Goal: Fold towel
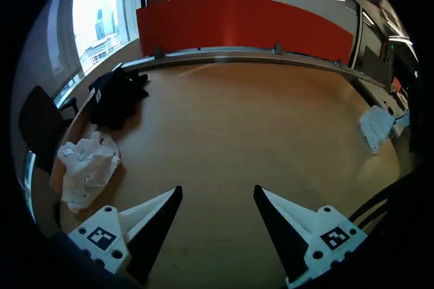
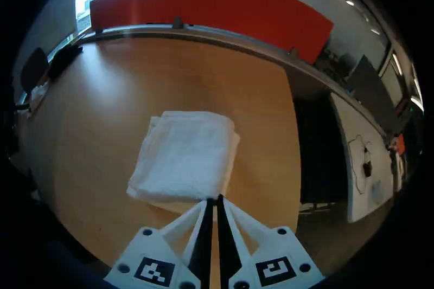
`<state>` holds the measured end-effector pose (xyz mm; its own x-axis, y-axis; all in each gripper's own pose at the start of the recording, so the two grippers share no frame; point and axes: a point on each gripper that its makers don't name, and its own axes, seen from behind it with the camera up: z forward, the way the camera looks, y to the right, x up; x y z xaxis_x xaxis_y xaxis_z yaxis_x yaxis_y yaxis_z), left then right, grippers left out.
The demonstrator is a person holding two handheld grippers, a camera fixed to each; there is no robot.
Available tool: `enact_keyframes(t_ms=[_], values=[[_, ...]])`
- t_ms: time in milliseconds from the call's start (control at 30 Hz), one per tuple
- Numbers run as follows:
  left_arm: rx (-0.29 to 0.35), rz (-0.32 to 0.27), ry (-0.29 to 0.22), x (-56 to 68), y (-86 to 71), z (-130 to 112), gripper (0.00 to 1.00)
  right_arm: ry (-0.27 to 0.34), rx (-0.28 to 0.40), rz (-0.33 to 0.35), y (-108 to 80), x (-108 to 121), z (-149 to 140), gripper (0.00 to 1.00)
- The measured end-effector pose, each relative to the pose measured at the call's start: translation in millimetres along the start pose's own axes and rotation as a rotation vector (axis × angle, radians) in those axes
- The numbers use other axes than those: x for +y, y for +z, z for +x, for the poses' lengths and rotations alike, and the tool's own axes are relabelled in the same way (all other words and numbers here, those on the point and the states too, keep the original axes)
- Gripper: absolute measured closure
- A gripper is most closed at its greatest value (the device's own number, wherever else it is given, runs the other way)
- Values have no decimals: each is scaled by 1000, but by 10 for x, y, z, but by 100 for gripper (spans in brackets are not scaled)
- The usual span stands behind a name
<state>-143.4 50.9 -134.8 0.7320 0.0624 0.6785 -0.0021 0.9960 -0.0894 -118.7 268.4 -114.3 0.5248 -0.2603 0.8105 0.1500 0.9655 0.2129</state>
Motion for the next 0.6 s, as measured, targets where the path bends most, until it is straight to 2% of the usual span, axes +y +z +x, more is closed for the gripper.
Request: enact_keyframes(t_ms=[600], values=[[-5, 13, 16, -18, 2, 29, 2, 93, -90, 12, 296, -38, -546, 95]])
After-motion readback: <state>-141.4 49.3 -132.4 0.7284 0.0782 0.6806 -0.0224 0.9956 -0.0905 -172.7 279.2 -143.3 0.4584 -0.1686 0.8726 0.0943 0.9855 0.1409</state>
